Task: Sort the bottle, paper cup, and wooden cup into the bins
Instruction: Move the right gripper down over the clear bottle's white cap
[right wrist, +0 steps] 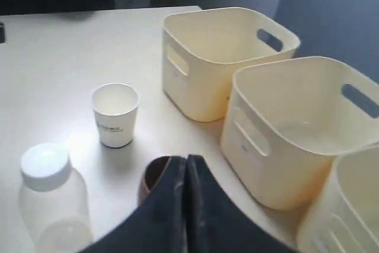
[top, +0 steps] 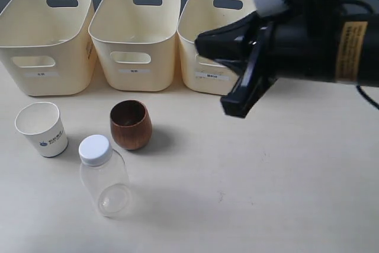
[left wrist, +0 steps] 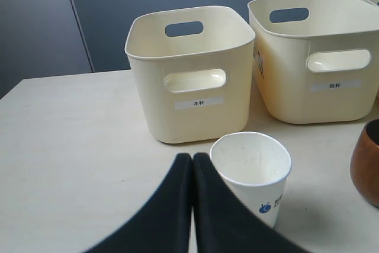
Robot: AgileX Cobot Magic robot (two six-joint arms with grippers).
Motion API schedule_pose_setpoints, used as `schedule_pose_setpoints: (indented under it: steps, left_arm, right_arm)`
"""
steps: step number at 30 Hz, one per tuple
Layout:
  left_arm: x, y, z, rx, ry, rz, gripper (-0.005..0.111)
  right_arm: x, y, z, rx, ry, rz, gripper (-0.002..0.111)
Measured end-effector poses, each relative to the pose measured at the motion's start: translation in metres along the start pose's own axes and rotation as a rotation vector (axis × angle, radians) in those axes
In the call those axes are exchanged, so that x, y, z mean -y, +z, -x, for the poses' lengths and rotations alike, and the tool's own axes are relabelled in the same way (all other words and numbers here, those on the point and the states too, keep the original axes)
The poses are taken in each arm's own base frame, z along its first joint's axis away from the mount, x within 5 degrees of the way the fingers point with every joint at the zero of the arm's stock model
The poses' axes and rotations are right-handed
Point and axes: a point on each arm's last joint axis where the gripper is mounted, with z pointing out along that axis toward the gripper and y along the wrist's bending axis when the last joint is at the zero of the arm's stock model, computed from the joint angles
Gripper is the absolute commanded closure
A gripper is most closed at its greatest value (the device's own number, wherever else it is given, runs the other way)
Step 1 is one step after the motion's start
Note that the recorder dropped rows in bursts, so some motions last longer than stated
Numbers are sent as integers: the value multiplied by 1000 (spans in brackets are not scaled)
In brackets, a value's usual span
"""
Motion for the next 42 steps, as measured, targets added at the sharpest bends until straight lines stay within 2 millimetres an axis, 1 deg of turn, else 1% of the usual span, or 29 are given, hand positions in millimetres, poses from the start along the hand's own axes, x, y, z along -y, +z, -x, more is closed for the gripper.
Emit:
schedule_pose_setpoints:
  steps: [1,3,4,5,8,9,10,12,15,19,24,27,34,37,42]
  left_arm:
    - [0,0,0,0,0,0,107]
    - [0,0,0,0,0,0,107]
    - [0,0,0,0,0,0,107]
    - [0,0,0,0,0,0,107]
    - [0,0,0,0,0,0,107]
    - [0,0,0,0,0,0,107]
    - [0,0,0,0,0,0,107]
    - [0,0,0,0,0,0,107]
    - [0,0,0,0,0,0,107]
    - [0,0,0,0,0,0,107]
    - [0,0,0,0,0,0,107]
    - [0,0,0,0,0,0,107]
    - [0,0,0,0,0,0,107]
    - [0,0,0,0,0,0,107]
    - [0,0,0,0,0,0,107]
  right_arm:
    - [-5,9,-3,1,2,32,109]
    - [-21,29,-8,2,0,110,109]
    - [-32,41,-13,-5,-15,154,109]
    - [-39,49,-15,-4,-25,174,109]
    - [-59,65,-30,12,-65,208,109]
    - [-64,68,-36,36,-45,195,109]
    - [-67,70,-41,57,-64,185,109]
    - [-71,69,-53,117,-36,134,109]
    - [-72,62,-69,172,5,76,109]
    - [-75,58,-90,147,27,60,109]
    - [-77,64,-108,94,74,63,109]
    - [-78,69,-114,99,84,76,109]
    - [-84,74,-120,133,71,135,109]
    - [-86,75,-120,152,65,155,109]
    - [-89,73,-114,222,57,187,108]
